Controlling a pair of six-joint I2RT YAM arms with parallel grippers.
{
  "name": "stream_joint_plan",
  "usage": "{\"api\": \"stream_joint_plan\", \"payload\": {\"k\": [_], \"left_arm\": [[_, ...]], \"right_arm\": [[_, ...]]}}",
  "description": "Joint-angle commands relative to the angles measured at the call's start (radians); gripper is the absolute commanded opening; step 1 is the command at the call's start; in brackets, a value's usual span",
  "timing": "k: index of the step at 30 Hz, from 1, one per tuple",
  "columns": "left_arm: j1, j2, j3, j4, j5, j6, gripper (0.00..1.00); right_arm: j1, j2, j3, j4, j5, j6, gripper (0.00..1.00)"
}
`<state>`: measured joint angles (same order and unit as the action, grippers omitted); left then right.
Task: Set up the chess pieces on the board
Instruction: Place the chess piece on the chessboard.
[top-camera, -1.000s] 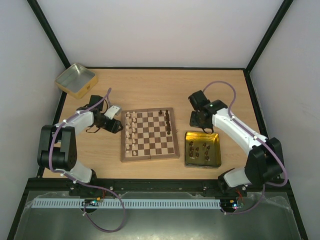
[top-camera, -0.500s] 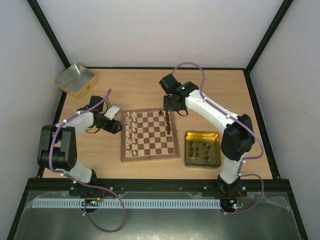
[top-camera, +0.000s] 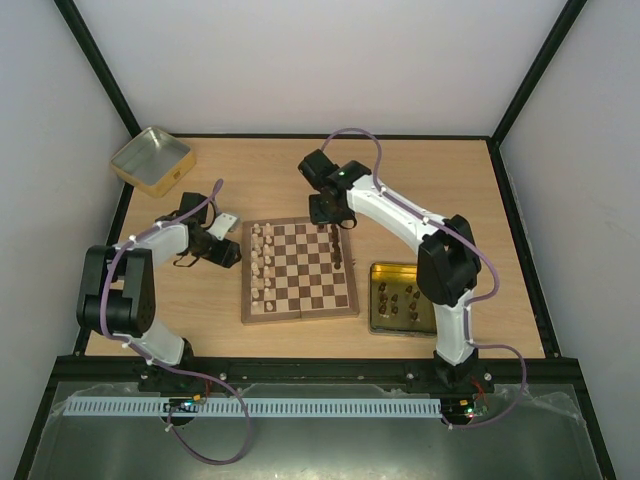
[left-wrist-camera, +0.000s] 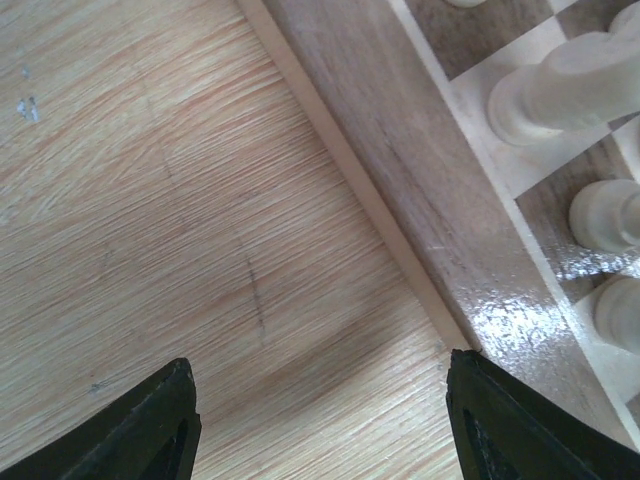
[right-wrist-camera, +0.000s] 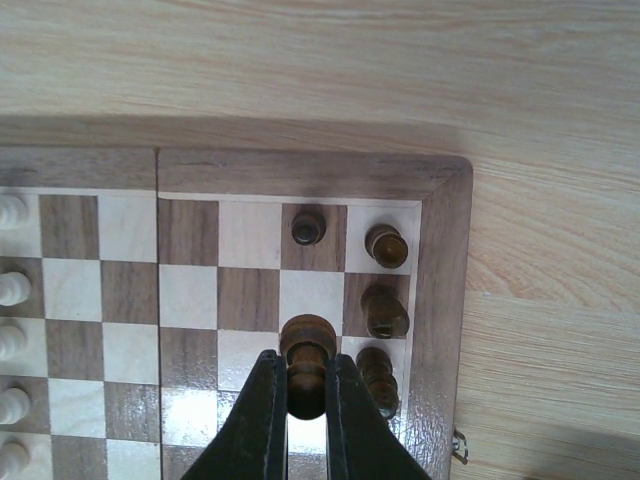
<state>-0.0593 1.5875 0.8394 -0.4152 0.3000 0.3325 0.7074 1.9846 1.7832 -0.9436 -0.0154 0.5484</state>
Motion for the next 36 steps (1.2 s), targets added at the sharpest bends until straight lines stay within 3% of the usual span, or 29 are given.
{"api": "stream_joint_plan", "payload": {"k": [1,36], "left_arm": [[0.009,0.012,-0.003,0.001,-0.019,-0.013,0.69],[0.015,0.003,-0.007,-0.001,-0.003,-0.009,0.7]], "right_arm": [[0.004,0.026,0.036,-0.049,-0.019,-0.021,0.02],[0.016,0.169,0.066,-0.046,-0.016,-0.025,0.02]]}}
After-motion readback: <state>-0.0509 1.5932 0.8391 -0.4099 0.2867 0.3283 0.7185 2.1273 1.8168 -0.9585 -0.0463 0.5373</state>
